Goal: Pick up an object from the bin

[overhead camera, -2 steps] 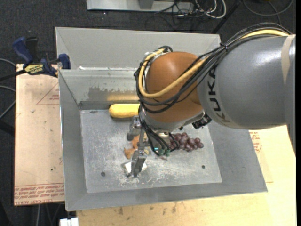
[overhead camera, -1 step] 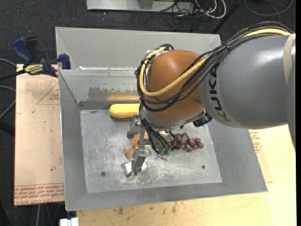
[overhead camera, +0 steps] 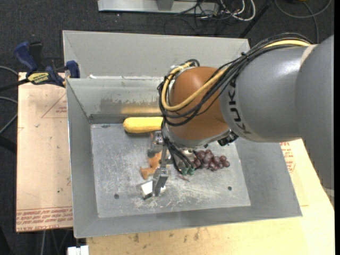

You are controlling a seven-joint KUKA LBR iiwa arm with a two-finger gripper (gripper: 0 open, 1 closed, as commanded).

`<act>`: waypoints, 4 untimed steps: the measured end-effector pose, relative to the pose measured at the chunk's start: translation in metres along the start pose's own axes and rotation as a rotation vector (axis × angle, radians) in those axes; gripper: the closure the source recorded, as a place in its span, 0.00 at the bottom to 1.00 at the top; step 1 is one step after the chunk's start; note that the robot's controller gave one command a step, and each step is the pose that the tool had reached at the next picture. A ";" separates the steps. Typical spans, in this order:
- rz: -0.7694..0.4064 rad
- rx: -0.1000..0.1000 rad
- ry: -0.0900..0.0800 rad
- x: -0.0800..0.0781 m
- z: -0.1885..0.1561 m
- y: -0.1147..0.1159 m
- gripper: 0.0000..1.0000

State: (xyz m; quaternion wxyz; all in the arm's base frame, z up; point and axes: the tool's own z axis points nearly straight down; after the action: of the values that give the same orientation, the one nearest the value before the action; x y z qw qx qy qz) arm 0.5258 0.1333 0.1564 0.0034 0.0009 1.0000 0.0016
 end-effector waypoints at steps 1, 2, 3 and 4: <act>-0.247 0.001 0.006 -0.015 0.044 -0.013 0.00; -0.319 0.000 0.004 -0.039 0.072 -0.018 0.00; -0.316 0.002 0.000 -0.043 0.080 -0.016 0.00; -0.328 0.000 0.002 -0.064 0.083 -0.015 1.00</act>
Offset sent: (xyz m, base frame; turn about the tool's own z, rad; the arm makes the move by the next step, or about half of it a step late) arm 0.0506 -0.0217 -0.0864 -0.2271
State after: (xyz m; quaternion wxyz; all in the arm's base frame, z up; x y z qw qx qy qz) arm 0.5904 0.1187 0.0741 0.0025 -0.1625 0.9867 0.0012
